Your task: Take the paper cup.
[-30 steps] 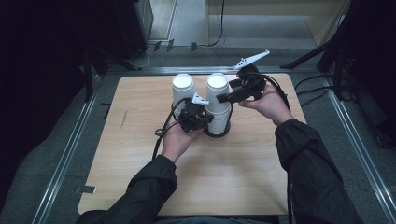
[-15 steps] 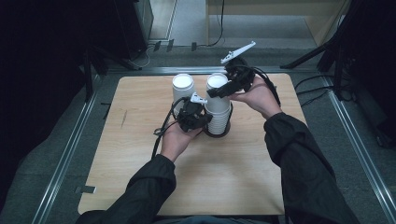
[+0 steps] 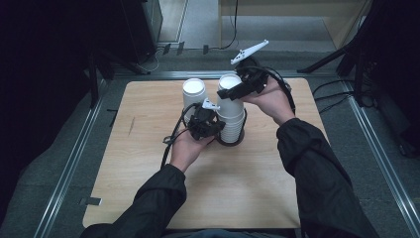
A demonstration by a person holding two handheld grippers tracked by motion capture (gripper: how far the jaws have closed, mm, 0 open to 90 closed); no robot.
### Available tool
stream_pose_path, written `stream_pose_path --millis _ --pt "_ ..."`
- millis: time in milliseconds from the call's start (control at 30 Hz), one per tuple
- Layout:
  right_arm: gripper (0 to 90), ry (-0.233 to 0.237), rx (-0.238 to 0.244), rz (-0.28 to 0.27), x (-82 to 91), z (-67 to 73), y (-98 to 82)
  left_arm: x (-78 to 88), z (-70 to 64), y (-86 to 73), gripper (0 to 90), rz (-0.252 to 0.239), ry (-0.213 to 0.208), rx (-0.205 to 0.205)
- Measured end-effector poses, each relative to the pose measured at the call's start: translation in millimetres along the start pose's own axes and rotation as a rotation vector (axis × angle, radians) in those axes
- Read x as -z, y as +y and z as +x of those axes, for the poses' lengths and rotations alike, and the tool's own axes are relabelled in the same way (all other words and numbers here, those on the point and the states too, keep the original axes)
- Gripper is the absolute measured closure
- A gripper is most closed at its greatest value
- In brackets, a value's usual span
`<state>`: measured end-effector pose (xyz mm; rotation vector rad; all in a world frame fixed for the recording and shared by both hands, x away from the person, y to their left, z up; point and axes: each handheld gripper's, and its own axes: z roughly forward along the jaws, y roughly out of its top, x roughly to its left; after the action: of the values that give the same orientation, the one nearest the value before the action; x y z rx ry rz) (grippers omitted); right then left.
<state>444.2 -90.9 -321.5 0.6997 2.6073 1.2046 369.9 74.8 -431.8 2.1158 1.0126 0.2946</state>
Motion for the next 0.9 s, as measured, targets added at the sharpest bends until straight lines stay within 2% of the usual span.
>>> stream_pose_path --millis 133,167,300,367,467,500,567,633,833,900 --pt "24.7 -0.003 0.022 0.005 7.5 0.8 6.3 -0.3 0.1 0.0 89.6 0.001 -0.011 0.005" --pt "24.7 -0.006 0.018 0.002 10.8 2.0 8.1 -1.0 0.4 -0.2 89.7 -0.001 -0.025 0.003" --pt "24.8 -0.014 0.011 -0.025 28.3 3.9 17.0 -1.2 0.8 -0.8 89.7 -0.008 -0.033 0.005" --pt "24.9 -0.009 -0.007 -0.040 37.6 4.3 21.5 -1.0 0.5 -0.9 89.7 -0.008 -0.030 0.002" --pt "25.0 -0.010 0.007 -0.046 45.5 5.0 26.0 -0.7 0.7 -0.6 89.6 -0.008 -0.038 0.005" --pt "25.0 -0.014 0.019 -0.046 53.3 7.6 30.5 -0.2 1.6 -0.9 89.6 0.002 -0.049 -0.009" --pt "25.0 -0.019 0.030 -0.051 61.0 10.3 34.2 -0.5 2.5 -1.3 89.5 0.011 -0.055 -0.011" --pt "25.0 -0.036 0.048 -0.048 68.2 12.9 36.9 -0.3 3.2 -1.3 89.5 0.010 -0.060 -0.005" --pt "25.0 -0.006 0.059 -0.058 91.0 17.7 36.4 2.8 2.9 -2.0 88.8 0.002 -0.072 -0.010" --pt "25.0 0.007 0.071 -0.056 97.9 19.4 31.6 5.4 3.6 -2.8 86.6 0.000 -0.107 -0.019"
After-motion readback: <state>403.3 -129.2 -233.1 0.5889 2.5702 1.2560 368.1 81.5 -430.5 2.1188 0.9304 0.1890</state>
